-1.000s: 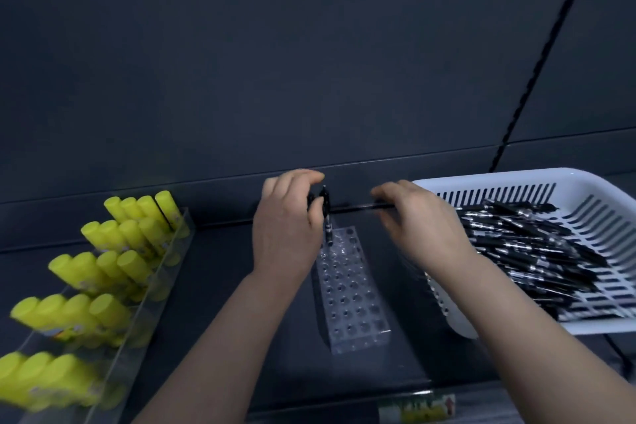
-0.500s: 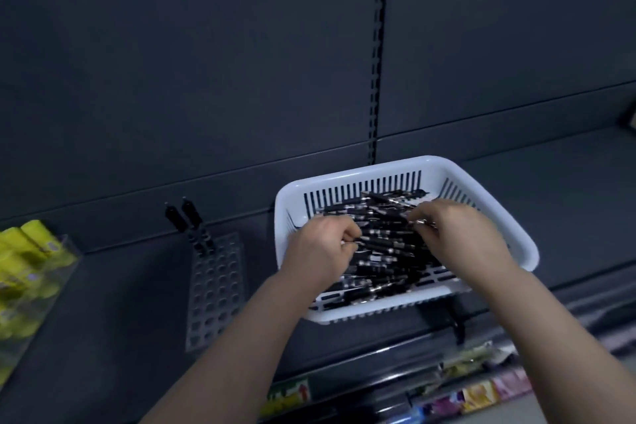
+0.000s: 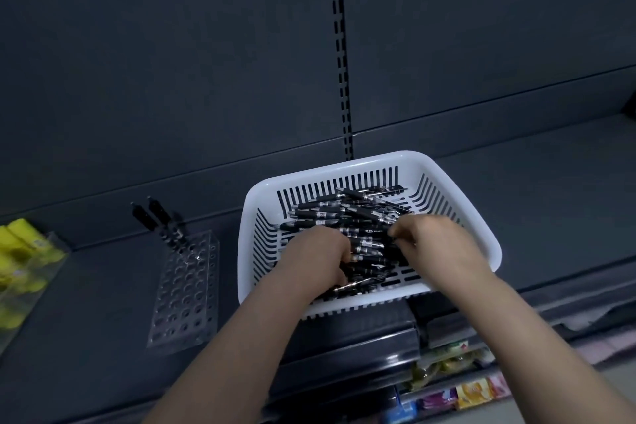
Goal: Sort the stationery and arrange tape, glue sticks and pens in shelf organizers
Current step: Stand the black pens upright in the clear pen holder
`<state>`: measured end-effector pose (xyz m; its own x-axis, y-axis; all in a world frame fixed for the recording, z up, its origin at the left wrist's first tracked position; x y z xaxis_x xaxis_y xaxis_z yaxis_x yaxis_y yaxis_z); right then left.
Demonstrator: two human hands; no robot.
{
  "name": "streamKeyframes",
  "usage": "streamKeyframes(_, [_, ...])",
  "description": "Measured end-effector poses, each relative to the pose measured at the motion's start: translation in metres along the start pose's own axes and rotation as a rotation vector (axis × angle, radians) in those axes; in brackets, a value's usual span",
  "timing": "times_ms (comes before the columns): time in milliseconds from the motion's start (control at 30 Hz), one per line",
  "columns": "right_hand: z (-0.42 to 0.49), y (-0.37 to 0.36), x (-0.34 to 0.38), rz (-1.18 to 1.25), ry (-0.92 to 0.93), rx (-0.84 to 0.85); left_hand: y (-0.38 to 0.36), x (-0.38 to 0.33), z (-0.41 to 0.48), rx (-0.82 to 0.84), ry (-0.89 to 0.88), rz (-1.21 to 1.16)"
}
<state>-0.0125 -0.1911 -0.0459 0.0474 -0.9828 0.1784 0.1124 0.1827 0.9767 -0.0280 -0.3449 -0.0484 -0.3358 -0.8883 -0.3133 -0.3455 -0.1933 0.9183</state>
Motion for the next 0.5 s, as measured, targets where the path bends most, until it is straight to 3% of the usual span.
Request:
streamKeyframes(100, [0.002,0.002,0.007,-0.069,0.047,0.029,0.007,0.000,-0.006,-0.057,-0.001,0.025])
streamKeyframes(167, [0.004,0.003,0.013,-0.075,0.071,0.080,0.023,0.001,-0.012,-0.232,-0.030,-0.029])
streamKeyframes(300, [0.007,-0.009,0.034,-0.102,0.127,0.258,0.053,0.019,-0.022,-0.573,-0.010,-0.417])
streamKeyframes(500, [0.012,-0.018,0.046,-0.231,0.153,0.301,0.053,0.042,-0.039,-0.733,0.019,-0.724])
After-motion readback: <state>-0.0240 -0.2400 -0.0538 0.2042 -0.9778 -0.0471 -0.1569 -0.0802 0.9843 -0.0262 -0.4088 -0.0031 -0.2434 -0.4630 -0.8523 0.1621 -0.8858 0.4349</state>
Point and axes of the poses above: each hand's wrist, its own z-axis towards the middle knuckle, its own y-axis out of the back of the hand, x = y × z, the point moved 7 cm from there along z, towards the middle knuckle, and after that the axes turned 10 degrees about -z, right-handed, at the moved point
